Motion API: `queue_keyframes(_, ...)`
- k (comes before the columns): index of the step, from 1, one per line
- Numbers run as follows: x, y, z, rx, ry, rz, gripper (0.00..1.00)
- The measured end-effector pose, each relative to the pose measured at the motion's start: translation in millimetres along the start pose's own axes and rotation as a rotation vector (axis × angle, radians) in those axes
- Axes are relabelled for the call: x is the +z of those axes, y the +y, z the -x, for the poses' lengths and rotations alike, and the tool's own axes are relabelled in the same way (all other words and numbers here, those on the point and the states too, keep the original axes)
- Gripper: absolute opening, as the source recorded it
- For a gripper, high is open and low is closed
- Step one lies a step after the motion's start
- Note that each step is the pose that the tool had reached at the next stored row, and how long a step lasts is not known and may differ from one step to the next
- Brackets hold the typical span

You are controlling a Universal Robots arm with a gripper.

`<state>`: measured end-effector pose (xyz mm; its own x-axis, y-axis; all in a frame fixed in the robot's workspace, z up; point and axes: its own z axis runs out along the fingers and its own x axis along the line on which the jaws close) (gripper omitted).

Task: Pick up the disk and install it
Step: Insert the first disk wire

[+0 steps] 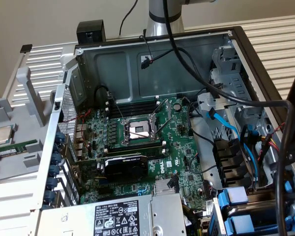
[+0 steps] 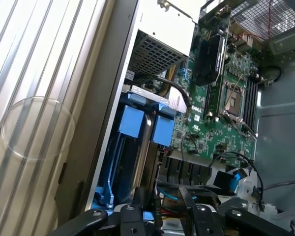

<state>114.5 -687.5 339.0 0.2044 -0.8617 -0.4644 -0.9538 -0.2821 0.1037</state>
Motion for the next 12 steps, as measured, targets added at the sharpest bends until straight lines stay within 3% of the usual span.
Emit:
queue_keyframes(6,2.6,-0.5,-1.0,0.002,-0.0064,0.0049,0.4)
queue_keyframes(12,2.8,-0.6,-0.8,0.007,-0.0105,0.0165,0.38)
